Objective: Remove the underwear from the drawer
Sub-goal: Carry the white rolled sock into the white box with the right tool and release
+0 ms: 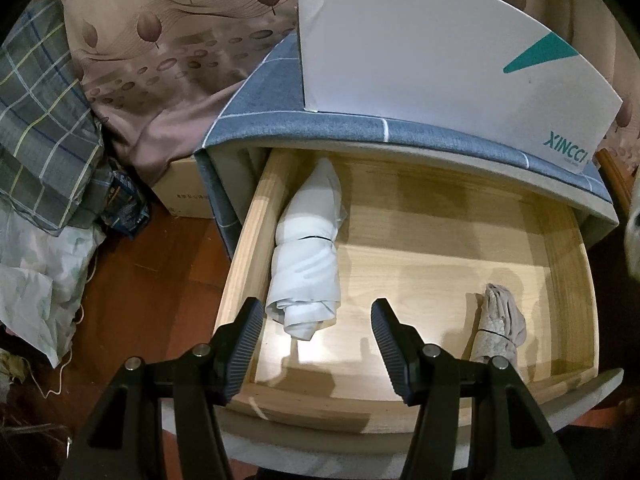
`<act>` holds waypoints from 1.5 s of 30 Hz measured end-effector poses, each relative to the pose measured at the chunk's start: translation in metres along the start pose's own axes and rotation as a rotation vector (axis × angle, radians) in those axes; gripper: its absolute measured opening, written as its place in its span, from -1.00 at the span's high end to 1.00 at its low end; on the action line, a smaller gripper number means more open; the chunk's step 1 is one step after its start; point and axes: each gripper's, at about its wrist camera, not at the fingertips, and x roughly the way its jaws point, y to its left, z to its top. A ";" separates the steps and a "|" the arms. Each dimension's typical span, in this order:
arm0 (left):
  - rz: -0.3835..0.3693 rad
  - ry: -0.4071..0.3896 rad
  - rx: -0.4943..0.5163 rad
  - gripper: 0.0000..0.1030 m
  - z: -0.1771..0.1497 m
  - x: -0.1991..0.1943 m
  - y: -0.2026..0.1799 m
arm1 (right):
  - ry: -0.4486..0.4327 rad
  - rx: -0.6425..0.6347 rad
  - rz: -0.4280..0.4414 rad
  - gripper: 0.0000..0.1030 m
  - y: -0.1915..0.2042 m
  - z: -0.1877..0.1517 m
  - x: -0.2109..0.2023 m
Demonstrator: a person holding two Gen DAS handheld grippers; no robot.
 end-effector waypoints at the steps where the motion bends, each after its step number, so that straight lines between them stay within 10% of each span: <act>1: -0.003 -0.001 -0.002 -0.12 0.000 0.000 0.000 | -0.013 -0.004 0.000 0.09 0.004 0.005 -0.003; 17: -0.006 -0.011 -0.017 -0.12 0.001 -0.002 0.004 | -0.198 -0.056 0.026 0.09 0.051 0.110 -0.053; 45: -0.034 -0.024 -0.077 -0.12 0.002 -0.004 0.014 | 0.018 -0.115 0.017 0.02 0.088 0.156 0.054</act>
